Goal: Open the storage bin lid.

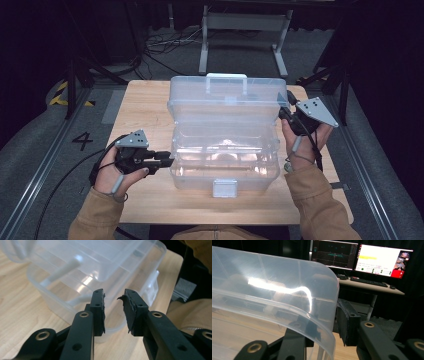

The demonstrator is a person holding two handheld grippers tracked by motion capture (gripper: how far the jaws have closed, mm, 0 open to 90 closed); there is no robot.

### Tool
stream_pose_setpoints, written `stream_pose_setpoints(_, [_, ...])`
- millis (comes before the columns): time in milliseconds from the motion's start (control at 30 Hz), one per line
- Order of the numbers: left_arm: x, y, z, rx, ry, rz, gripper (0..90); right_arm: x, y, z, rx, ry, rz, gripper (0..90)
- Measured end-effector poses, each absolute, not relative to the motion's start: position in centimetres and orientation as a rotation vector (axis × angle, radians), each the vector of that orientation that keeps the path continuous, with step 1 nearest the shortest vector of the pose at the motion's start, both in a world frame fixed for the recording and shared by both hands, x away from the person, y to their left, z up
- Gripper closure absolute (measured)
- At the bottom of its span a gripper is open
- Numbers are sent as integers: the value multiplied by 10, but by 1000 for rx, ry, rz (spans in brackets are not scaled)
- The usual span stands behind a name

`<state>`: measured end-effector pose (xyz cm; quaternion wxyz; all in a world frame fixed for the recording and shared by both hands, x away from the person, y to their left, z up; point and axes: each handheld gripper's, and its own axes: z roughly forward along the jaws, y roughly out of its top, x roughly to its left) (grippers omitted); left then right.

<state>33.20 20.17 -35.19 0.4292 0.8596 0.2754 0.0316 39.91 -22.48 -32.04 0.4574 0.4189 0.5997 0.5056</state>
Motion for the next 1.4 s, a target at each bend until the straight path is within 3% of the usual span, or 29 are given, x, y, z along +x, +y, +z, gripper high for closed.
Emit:
stream_pose_setpoints(233, [330,189,-361,2232,617,-5,664,412,-226,-313,1077,1504,1234,737])
stream_pose_setpoints(900, [338,154,-395,2337,511,-80,609,434,-230,-308,1151,1561,1231,772])
stream_pose_setpoints(1067, [341,148,-404,2368,511,-76,646,438,-231,-309,1156,1563,1242,775])
stream_pose_setpoints(1167, [342,146,-407,2353,516,-66,725,440,-230,-308,1152,1573,1226,779])
stream_pose_setpoints(1400, [343,144,-410,2371,491,-53,752,444,-231,-308,1165,1576,1228,781])
